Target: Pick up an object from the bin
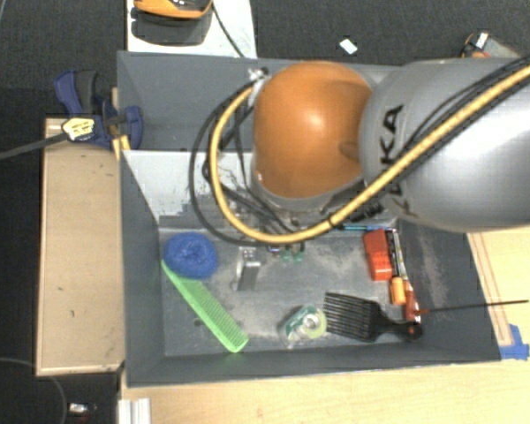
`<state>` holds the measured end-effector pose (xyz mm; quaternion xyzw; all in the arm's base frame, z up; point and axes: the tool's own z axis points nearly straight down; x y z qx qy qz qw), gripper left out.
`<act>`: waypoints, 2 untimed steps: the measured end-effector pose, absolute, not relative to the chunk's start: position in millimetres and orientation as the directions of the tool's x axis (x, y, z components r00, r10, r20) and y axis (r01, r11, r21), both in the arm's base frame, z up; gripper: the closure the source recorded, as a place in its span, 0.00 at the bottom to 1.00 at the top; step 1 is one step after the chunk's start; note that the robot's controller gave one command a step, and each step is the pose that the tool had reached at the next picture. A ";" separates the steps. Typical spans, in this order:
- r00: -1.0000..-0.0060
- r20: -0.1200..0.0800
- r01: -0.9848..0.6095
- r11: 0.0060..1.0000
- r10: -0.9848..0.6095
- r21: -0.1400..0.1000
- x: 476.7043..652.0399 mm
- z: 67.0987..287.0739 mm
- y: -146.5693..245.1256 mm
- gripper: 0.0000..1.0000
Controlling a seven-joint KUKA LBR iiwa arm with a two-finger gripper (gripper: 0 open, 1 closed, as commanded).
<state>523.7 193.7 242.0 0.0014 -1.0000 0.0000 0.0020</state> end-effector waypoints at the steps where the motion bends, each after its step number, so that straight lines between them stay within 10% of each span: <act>1: -1.000 -0.003 0.002 1.000 0.002 0.001 525.5 245.6 192.7 0.00; 2: -0.997 -0.009 0.078 0.997 0.078 0.004 549.7 172.4 205.0 0.00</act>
Offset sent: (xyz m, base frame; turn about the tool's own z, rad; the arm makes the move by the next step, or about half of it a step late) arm 0.0535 0.0265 -0.1720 0.1824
